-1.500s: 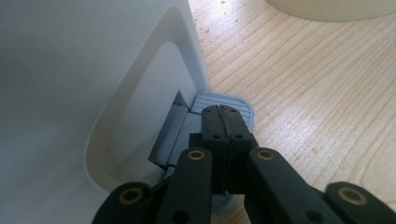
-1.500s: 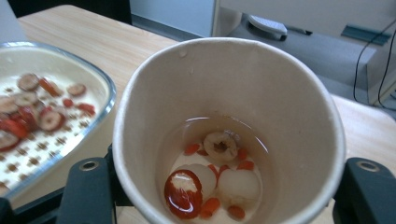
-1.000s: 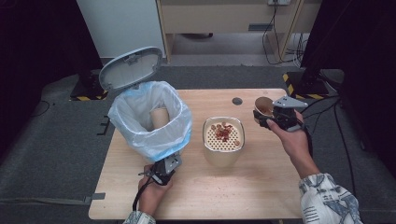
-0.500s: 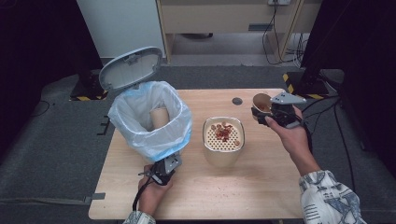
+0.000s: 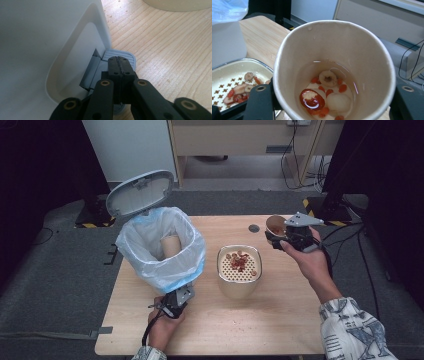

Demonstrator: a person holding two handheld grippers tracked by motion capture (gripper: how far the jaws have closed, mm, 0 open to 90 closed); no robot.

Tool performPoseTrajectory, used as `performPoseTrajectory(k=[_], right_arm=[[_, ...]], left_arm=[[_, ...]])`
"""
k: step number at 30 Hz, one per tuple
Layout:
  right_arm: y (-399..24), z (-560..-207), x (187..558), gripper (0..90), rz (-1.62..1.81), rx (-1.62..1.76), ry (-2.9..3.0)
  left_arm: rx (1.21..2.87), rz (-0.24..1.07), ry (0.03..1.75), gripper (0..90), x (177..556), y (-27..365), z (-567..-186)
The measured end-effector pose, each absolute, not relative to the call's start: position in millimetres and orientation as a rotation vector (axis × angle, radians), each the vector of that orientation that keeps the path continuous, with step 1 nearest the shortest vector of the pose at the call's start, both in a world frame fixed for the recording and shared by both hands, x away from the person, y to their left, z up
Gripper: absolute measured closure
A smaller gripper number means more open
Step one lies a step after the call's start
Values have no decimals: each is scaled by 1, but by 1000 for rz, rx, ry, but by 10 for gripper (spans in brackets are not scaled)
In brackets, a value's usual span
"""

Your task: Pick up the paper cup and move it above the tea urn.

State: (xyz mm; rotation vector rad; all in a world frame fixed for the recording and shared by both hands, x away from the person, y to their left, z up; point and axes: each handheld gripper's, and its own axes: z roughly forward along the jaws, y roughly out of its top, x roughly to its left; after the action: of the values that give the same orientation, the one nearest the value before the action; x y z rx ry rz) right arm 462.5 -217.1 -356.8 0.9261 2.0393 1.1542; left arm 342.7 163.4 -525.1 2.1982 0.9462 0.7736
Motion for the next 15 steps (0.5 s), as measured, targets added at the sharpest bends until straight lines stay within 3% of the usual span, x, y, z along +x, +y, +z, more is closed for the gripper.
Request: performPoseTrajectory(k=[15], right_arm=[[-203,-346,468,342,1147,854,2068]], left_arm=[[2195,770,947,889,343,164,-525]])
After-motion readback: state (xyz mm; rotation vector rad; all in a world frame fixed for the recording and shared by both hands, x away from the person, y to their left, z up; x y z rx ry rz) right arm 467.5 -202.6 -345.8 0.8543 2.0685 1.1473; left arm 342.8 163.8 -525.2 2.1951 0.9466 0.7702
